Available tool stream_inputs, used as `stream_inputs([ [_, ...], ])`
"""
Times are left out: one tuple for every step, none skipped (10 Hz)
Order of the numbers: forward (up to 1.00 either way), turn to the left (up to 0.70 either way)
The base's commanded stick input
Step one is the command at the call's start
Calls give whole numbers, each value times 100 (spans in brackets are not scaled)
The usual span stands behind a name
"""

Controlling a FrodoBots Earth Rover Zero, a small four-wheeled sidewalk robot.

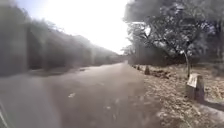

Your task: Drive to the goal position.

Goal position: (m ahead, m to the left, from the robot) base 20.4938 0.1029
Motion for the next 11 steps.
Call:
stream_inputs([
  [100, 0],
  [100, 0],
  [100, 0],
  [100, 0],
  [100, 0],
  [100, 0],
  [100, 0],
  [100, 0],
  [100, 0],
  [100, 0],
  [100, 0],
])
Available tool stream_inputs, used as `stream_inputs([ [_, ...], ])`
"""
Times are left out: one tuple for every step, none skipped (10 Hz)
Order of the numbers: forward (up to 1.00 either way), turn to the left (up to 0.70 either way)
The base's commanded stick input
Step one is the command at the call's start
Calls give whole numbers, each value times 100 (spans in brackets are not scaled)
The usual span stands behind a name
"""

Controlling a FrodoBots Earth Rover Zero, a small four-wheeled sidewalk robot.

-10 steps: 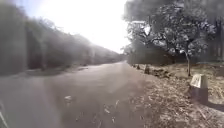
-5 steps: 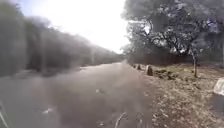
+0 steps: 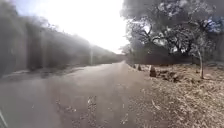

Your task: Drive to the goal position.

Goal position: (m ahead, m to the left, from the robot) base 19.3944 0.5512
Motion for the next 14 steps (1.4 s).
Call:
stream_inputs([
  [100, 0],
  [100, 0],
  [100, 0],
  [100, 0],
  [100, 0],
  [100, 0],
  [100, 0],
  [100, 0],
  [100, 0],
  [100, 0],
  [100, 0],
  [100, 0],
  [100, 0],
  [100, 0],
])
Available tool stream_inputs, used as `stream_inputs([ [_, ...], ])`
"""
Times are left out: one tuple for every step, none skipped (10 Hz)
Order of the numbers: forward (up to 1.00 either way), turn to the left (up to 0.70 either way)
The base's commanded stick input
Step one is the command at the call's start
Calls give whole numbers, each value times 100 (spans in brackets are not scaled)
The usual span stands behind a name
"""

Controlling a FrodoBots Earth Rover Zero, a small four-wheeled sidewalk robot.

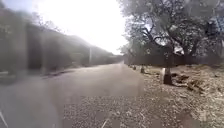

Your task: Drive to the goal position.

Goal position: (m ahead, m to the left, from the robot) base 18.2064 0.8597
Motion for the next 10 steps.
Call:
stream_inputs([
  [100, 0],
  [100, 0],
  [100, 0],
  [100, 0],
  [100, 0],
  [100, 0],
  [100, 0],
  [100, 0],
  [0, 0],
  [0, 0],
])
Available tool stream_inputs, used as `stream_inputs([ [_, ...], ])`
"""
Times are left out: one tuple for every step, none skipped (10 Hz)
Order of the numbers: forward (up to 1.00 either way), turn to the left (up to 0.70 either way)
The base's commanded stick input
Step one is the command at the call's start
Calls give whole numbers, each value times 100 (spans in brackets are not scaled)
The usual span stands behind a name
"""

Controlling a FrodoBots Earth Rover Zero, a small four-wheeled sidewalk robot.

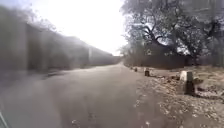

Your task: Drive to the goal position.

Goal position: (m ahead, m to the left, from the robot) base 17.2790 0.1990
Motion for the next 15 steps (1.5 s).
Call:
stream_inputs([
  [0, 0],
  [0, 0],
  [0, 0],
  [0, 0],
  [0, 0],
  [0, 0],
  [0, 0],
  [100, 0],
  [100, 0],
  [100, 0],
  [100, 0],
  [100, 0],
  [100, 0],
  [100, 0],
  [100, 0],
])
